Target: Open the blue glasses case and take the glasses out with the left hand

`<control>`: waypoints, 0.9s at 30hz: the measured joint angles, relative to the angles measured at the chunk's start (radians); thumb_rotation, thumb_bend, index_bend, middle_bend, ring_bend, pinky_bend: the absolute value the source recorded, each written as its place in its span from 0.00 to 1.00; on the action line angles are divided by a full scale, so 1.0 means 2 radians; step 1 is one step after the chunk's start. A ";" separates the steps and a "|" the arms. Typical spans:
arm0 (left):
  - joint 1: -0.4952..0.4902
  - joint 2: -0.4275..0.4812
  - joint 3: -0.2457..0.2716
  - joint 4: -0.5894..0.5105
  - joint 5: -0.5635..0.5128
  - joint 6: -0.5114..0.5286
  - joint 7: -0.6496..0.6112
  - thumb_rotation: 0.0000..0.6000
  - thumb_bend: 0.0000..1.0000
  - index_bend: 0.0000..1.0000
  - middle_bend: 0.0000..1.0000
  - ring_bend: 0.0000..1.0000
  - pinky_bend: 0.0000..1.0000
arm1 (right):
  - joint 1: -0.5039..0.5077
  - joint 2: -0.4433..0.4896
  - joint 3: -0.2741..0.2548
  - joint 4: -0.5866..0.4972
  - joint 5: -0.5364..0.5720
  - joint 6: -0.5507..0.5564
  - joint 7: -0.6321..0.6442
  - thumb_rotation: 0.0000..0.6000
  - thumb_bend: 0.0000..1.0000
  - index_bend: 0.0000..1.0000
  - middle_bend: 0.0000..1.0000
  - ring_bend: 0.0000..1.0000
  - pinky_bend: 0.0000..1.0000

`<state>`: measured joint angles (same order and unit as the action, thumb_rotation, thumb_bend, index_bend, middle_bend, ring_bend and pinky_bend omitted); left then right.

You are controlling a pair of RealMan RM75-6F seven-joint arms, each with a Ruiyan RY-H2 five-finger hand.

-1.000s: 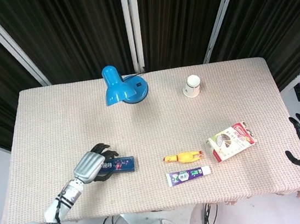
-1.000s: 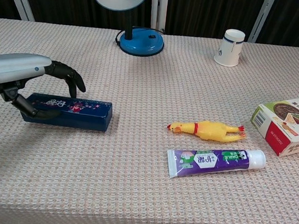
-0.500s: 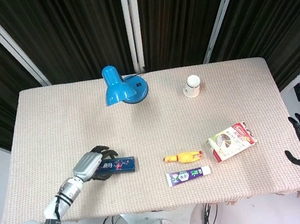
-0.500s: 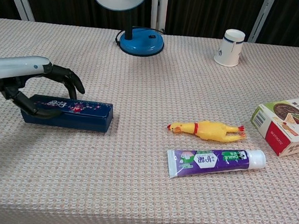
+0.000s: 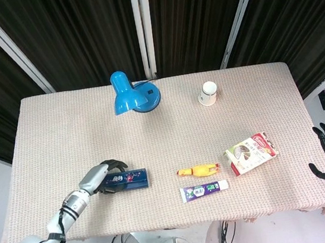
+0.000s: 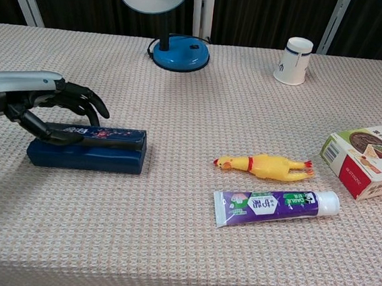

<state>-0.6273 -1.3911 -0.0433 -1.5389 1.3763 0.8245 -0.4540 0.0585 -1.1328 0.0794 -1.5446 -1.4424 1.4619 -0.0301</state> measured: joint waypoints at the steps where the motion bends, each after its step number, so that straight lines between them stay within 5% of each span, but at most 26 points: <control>1: 0.000 0.000 -0.001 0.000 -0.002 -0.002 -0.004 1.00 0.58 0.27 0.53 0.13 0.13 | 0.000 0.000 0.000 0.000 0.000 0.000 0.000 1.00 0.19 0.00 0.00 0.00 0.00; 4: -0.002 0.000 -0.005 0.004 -0.012 -0.010 -0.013 1.00 0.58 0.27 0.49 0.13 0.13 | 0.000 0.000 0.000 0.001 -0.001 0.000 -0.001 1.00 0.19 0.00 0.00 0.00 0.00; 11: 0.000 -0.016 -0.010 0.021 -0.028 0.001 0.032 1.00 0.58 0.24 0.19 0.01 0.12 | 0.000 -0.001 -0.001 0.003 0.001 -0.002 0.002 1.00 0.19 0.00 0.00 0.00 0.00; 17: 0.004 -0.038 -0.013 0.046 -0.030 0.024 0.076 1.00 0.58 0.16 0.01 0.00 0.09 | 0.000 -0.001 -0.001 0.004 -0.002 0.000 0.006 1.00 0.19 0.00 0.00 0.00 0.00; 27: 0.020 -0.096 -0.018 0.122 -0.002 0.130 0.184 1.00 0.52 0.09 0.00 0.00 0.00 | 0.000 -0.003 0.000 0.007 -0.002 0.000 0.012 1.00 0.19 0.00 0.00 0.00 0.00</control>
<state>-0.5873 -1.5841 -0.0793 -1.2958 1.3718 1.0854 -0.0869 0.0588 -1.1379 0.0789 -1.5314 -1.4459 1.4623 -0.0068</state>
